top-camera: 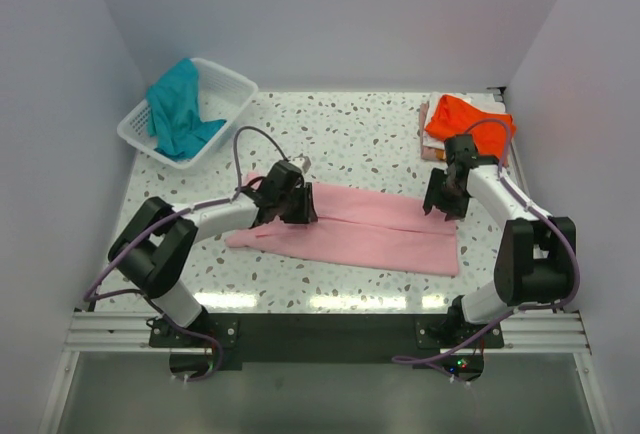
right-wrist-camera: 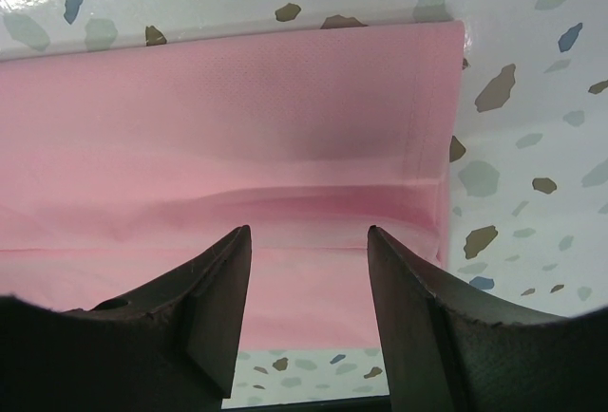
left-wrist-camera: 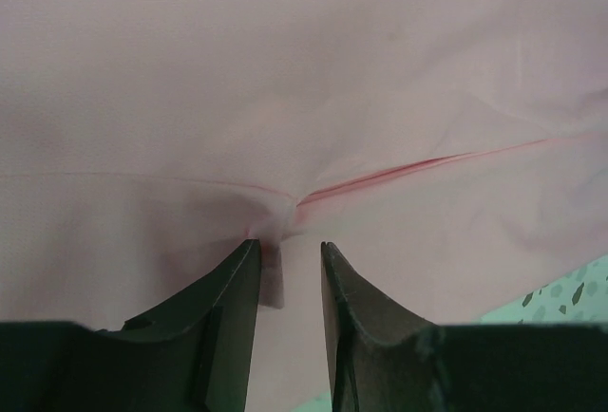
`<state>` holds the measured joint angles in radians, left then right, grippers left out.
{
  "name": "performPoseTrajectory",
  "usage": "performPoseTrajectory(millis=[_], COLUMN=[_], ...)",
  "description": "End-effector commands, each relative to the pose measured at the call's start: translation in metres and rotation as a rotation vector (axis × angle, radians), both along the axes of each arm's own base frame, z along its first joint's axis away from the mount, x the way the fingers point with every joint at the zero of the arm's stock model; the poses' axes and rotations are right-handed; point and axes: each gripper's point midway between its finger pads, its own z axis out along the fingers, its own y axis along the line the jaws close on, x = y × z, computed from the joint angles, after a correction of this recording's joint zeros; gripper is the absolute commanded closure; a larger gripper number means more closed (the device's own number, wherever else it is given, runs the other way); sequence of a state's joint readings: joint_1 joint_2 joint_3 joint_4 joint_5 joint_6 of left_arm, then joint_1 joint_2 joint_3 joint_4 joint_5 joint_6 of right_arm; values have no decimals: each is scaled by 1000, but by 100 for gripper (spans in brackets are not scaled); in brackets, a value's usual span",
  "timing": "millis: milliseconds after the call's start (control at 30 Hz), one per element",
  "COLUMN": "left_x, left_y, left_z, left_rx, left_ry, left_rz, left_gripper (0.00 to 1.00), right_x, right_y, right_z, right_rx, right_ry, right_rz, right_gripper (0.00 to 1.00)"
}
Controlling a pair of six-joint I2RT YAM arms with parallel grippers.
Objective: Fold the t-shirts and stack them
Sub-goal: Fold the tshirt
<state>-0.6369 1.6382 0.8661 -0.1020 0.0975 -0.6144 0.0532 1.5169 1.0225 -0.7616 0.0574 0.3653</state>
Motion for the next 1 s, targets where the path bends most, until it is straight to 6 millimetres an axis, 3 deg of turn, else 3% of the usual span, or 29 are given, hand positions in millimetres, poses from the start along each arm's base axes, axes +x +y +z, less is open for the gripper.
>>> performPoseTrajectory(millis=[0,400,567,767,967], left_x=[-3,-10,-4,5,-1], left_y=[-17,-30,-26,-9,26], left_z=[7,-6,15,43,24], left_rx=[-61,-61,-52,-14,59], left_ry=[-12,36,-1,-49,10], left_rz=[-31,-86,-51,53,160], left_gripper=[64,65,65,64,65], right_x=[1,-1,10,26,32], right_y=[2,3,0,10,27], right_z=[6,3,14,17,-6], right_rx=[7,10,-5,34,101], right_ry=[-34,-28,-58,-77,-9], right_rz=[12,21,37,82,113], right_gripper=[44,44,44,44,44])
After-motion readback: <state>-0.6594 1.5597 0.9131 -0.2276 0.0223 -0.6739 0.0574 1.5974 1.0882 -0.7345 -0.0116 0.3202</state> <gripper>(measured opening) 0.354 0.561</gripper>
